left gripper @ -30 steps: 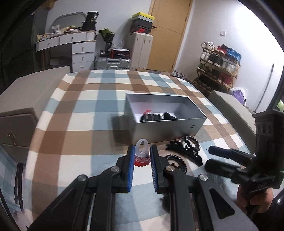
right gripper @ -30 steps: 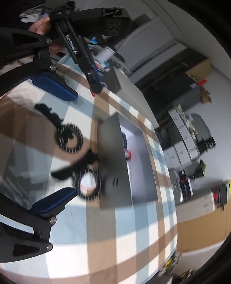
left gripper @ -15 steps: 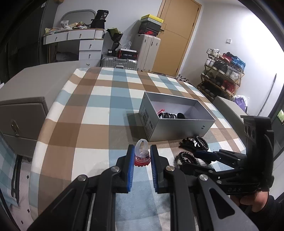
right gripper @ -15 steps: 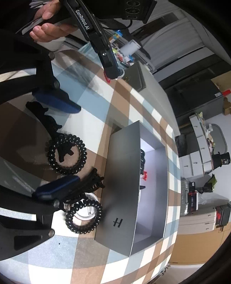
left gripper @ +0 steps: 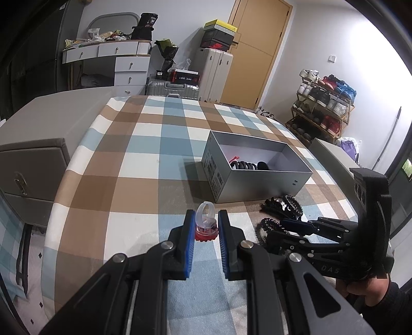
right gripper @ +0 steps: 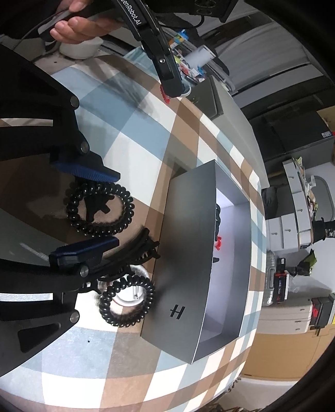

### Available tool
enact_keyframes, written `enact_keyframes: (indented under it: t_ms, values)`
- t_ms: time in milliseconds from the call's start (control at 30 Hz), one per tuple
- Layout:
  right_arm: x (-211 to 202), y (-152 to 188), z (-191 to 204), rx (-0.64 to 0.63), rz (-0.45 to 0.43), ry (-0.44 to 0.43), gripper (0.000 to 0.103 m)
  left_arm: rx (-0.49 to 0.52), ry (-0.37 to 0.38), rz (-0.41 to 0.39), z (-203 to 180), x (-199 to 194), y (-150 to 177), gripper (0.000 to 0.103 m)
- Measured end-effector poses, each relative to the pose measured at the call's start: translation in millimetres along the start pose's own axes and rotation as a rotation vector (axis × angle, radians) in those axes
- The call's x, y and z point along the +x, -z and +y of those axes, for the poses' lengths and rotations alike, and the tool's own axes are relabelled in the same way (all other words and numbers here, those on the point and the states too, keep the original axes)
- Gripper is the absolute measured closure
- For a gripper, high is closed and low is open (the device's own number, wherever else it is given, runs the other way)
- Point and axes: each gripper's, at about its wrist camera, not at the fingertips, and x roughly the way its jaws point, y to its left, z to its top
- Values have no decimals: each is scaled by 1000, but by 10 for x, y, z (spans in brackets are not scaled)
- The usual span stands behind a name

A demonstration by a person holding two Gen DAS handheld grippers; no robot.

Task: Organize jewelry
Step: 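Close the right tool on a black coiled hair tie while the left tool holds the clear tie, then lower both held hair ties into the grey box and open both tools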

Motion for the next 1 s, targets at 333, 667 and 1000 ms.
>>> enact_keyframes:
  t_ms: [333, 667, 1000]
  values:
    - [-214, 23, -195, 106, -69, -112, 65, 19, -6, -2, -89, -40, -13, 91]
    - [-607, -127, -159, 76, -204, -166, 65, 48, 6, -19, -254, -27, -129, 91]
    - [-850, -642, -376, 63, -275, -166, 65, 83, 32, -51, -497, 178, -526, 91]
